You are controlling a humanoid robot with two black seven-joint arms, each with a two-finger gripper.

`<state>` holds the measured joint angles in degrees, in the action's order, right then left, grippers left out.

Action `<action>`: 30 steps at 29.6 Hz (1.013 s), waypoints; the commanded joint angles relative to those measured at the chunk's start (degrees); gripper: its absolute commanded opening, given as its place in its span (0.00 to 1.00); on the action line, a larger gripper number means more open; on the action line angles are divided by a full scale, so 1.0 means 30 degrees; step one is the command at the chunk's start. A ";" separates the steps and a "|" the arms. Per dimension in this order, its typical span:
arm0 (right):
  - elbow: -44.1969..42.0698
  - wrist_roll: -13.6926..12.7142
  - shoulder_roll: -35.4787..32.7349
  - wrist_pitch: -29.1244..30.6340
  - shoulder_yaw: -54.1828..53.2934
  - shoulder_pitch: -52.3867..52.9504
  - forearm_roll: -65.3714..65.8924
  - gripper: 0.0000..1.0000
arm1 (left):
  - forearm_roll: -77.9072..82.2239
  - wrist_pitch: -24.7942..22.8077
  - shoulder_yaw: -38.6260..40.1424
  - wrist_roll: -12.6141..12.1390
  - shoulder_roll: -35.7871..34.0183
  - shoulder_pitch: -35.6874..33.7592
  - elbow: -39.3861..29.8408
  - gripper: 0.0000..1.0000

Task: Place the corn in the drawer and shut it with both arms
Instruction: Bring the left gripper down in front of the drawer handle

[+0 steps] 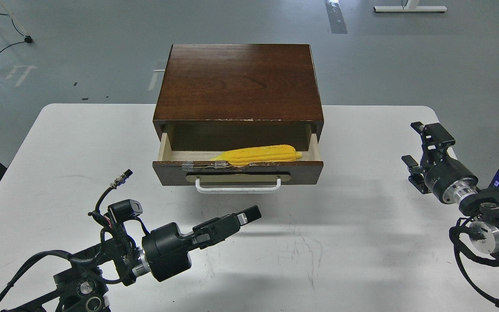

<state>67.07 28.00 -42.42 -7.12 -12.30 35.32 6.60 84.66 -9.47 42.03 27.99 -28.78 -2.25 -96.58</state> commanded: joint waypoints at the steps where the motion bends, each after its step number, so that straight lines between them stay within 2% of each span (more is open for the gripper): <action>1: -0.0002 -0.0001 0.0017 -0.0001 -0.0001 0.0005 -0.0001 1.00 | -0.1144 0.0285 0.0200 0.0003 0.0450 0.0018 0.0815 0.00; 5: -0.0002 -0.0001 0.0017 -0.0001 -0.0001 0.0005 -0.0001 1.00 | -0.1559 0.0665 0.0259 -0.0248 0.0890 0.0018 0.2045 0.00; 30: -0.0002 -0.0001 0.0135 -0.0001 -0.0001 -0.0171 -0.0001 1.00 | -0.1589 0.0812 0.0464 -0.0307 0.2180 0.0018 0.3746 0.00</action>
<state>67.06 28.00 -42.03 -7.12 -12.30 34.96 6.59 79.90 -7.33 43.41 27.06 -22.40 -2.19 -86.11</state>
